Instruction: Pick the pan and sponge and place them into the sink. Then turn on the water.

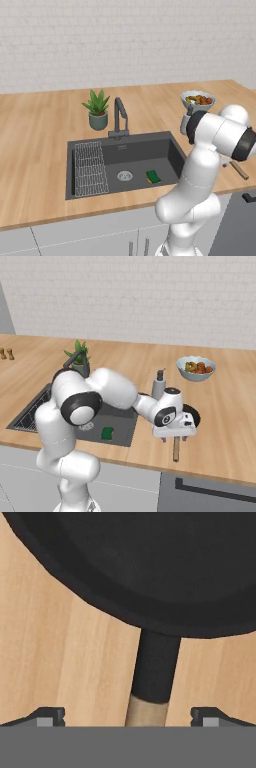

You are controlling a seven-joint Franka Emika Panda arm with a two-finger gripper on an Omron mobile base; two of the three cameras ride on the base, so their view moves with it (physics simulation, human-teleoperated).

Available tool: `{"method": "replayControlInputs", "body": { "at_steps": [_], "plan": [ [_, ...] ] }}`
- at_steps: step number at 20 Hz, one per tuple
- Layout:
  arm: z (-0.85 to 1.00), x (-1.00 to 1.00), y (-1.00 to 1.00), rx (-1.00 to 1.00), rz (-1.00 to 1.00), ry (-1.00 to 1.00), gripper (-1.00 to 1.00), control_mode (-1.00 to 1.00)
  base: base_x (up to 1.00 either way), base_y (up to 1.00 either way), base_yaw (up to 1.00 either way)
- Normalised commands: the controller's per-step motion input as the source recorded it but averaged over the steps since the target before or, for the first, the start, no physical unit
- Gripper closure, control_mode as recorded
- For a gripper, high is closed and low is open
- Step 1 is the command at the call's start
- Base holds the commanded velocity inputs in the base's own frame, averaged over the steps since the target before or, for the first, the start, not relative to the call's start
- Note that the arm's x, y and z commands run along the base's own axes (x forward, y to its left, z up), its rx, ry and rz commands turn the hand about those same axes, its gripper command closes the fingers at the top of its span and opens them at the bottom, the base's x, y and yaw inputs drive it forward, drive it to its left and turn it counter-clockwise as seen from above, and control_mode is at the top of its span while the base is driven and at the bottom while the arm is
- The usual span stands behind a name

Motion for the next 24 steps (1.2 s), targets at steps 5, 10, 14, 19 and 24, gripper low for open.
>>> {"method": "replayControlInputs", "body": {
  "at_steps": [5,10,14,19,24],
  "plan": [
    [-0.17,0.15,-0.06,0.02,0.00,0.00,-1.00,-1.00,0.00,0.00,0.00],
    [-0.16,0.15,0.00,0.00,0.00,0.01,1.00,-1.00,0.00,0.00,0.00],
    [-0.03,0.02,0.00,-0.01,0.00,0.00,1.00,-1.00,0.00,0.00,0.00],
    [0.00,0.00,0.03,-0.01,0.00,0.01,1.00,-1.00,0.00,0.00,0.00],
    [0.04,0.00,0.28,-0.01,0.05,-0.03,1.00,-1.00,0.00,0.00,0.00]
  ]
}}
